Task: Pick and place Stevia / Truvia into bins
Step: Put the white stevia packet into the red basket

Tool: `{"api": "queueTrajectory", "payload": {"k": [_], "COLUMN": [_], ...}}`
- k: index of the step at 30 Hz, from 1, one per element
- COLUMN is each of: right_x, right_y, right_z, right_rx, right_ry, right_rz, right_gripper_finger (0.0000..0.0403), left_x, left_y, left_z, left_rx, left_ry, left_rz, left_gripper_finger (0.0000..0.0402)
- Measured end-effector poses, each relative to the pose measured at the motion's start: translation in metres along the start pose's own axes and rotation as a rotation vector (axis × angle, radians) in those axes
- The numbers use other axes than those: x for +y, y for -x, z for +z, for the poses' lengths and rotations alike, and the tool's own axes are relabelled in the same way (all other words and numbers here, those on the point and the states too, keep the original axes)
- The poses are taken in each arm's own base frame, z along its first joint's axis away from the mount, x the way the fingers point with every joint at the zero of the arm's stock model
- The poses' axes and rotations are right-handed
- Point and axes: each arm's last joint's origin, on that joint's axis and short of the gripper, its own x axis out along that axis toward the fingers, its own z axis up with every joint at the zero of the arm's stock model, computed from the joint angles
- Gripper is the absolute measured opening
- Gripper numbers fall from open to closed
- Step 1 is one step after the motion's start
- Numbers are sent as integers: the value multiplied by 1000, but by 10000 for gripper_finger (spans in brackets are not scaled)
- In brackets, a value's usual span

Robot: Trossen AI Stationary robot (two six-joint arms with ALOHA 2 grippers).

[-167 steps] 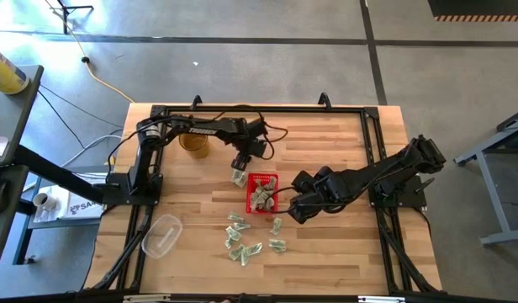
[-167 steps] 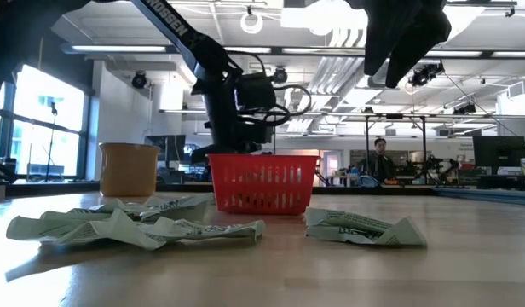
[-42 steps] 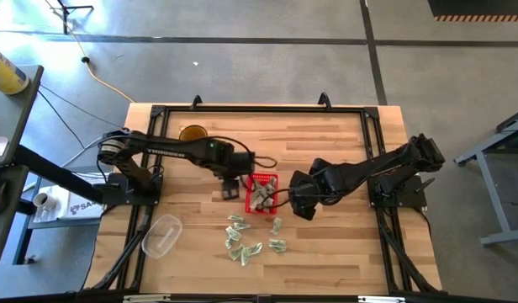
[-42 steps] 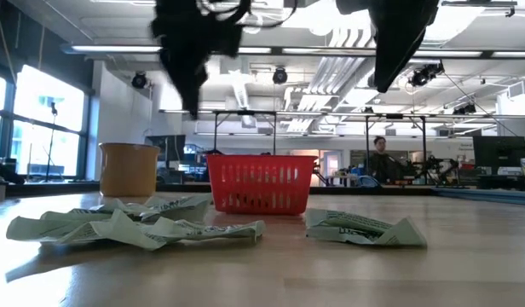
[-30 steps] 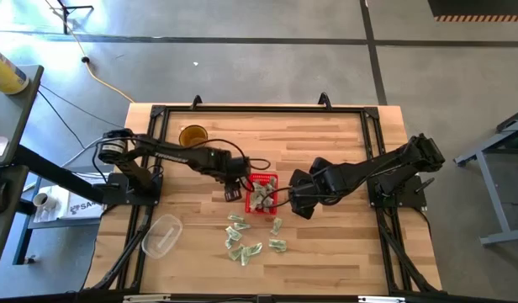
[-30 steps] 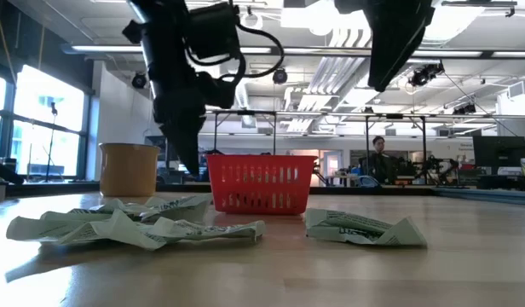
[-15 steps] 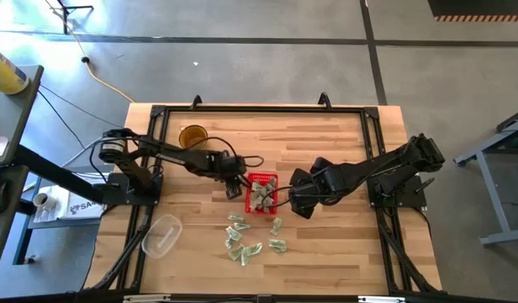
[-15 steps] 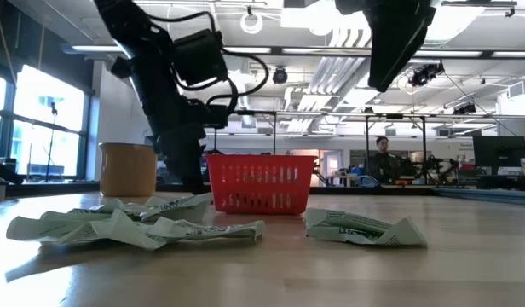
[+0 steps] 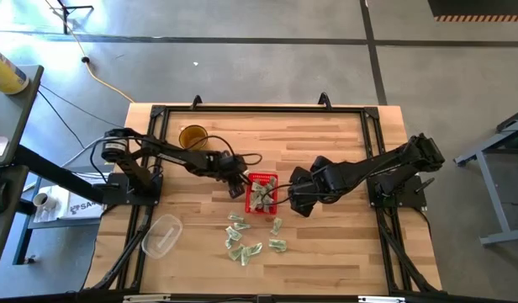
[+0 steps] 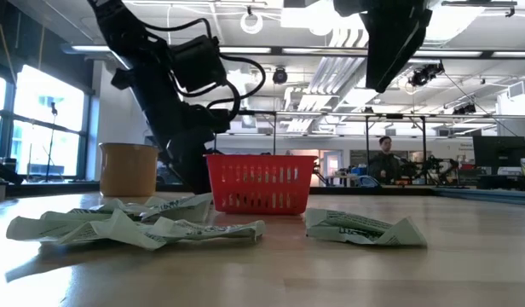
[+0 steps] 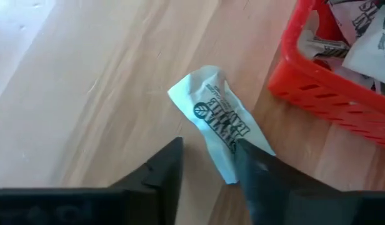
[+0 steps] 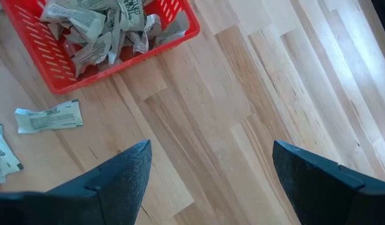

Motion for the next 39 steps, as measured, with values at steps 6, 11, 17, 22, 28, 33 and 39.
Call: {"api": "queueTrajectory", "payload": {"k": [6, 11, 17, 22, 28, 33, 39], "right_x": [0, -1, -2, -2, -2, 1, 15], "right_y": [0, 0, 0, 0, 0, 0, 4], "right_z": [0, -1, -2, -2, -2, -1, 0], "right_rx": [3, 11, 9, 15, 12, 28, -1], "right_ry": [-4, 2, 10, 25, 43, 74, 159], "right_rz": [-2, -10, -30, -26, -27, 34, 173], "right_gripper_finger": [323, 323, 323, 323, 323, 323, 323], "left_x": [2, 2, 4, -2, -30, -62, -85], "left_y": [-3, 6, 46, 85, 98, 87, 92], "left_z": [-1, 7, 36, 61, 70, 60, 51], "left_rx": [1, 38, 11, -96, -120, -78, -130], "left_ry": [-12, -21, -78, -57, -85, -90, -131], "left_rz": [66, 112, 212, 80, -188, -284, -197], "left_gripper_finger": [54, 28, 20, 26, 24, 55, 173]}}
